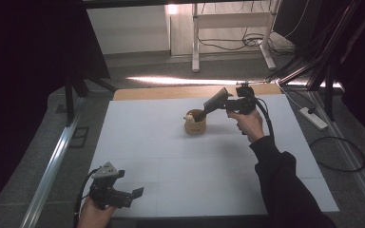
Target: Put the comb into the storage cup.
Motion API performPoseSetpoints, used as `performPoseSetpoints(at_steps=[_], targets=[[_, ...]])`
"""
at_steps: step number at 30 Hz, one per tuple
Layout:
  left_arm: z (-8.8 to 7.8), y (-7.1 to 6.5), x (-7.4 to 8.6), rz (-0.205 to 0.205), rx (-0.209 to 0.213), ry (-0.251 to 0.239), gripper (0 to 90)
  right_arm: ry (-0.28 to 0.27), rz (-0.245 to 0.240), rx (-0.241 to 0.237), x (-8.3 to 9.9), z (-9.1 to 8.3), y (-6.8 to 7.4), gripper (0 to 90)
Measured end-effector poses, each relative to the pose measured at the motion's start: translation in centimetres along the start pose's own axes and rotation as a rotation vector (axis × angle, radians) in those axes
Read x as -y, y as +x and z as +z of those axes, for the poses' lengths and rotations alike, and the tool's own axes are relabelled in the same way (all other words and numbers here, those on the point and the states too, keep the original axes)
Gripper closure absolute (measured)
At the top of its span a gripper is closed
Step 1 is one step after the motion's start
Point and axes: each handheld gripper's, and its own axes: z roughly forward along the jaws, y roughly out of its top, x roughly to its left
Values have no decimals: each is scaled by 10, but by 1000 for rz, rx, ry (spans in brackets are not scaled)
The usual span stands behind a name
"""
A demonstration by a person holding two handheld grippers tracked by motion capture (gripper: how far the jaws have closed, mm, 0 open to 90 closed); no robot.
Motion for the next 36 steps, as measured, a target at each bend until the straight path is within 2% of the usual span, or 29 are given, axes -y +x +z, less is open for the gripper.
performPoseSetpoints(at_steps=[4,14,19,27,32,36], targets=[[0,0,0,0,1,0,0,11,-18,0,0,-2,2,226],[0,0,0,-1,1,0,0,59,-117,22,5,-5,13,155],[0,0,0,-1,2,0,0,74,-132,13,7,-7,16,135],[0,0,0,0,1,0,0,75,-161,0,11,-11,20,99],[0,0,0,0,1,0,0,75,-214,22,15,-12,25,74],[0,0,0,1,1,1,0,71,-237,30,17,-14,28,65]])
